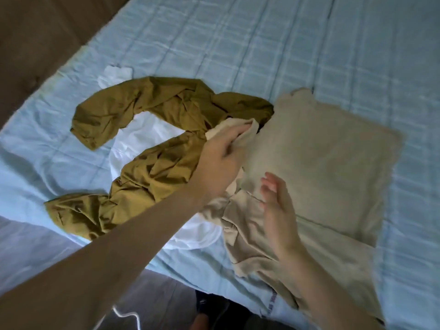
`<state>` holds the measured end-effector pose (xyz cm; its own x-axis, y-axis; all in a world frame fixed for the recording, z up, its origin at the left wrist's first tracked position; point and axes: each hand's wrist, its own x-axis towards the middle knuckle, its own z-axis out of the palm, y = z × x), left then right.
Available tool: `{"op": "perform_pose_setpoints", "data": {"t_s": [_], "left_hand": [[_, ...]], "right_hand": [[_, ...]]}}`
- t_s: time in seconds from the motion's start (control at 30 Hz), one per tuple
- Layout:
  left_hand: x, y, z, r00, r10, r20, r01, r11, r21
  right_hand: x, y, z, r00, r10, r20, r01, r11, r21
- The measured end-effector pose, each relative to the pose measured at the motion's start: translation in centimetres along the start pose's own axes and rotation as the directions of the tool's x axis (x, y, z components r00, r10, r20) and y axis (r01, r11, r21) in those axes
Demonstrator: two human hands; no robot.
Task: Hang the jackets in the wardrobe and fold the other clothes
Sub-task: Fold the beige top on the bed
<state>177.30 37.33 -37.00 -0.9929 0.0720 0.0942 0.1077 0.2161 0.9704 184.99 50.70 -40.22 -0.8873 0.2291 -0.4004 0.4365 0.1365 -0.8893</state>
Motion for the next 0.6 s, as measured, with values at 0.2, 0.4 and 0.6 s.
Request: {"op": "perform_pose_setpoints", "data": {"t_s": [0.2, 0.4, 0.6], "left_hand": [[-4.1, 0.4, 5.4, 0.500, 0.302, 0.811, -0.783, 0.557, 0.276], [-6.6, -2.7, 8.6, 0.312, 0.213, 0.926, -0.890, 0.406, 0.206], [-7.1, -5.0, 7.1, 0.645, -0.003, 0.764, -0.191, 0.968, 0.165]], "right_hand": [[1.0, -5.2, -7.9, 0.989, 0.119, 0.085, -0.145, 0.865, 0.480], [0.5, 4.4, -12.7, 0.909, 0.281, -0.308, -0.217, 0.950, 0.226], [-2.1, 8.9, -18.1, 0.909, 0.404, -0.103, -0.193, 0.625, 0.756]]}}
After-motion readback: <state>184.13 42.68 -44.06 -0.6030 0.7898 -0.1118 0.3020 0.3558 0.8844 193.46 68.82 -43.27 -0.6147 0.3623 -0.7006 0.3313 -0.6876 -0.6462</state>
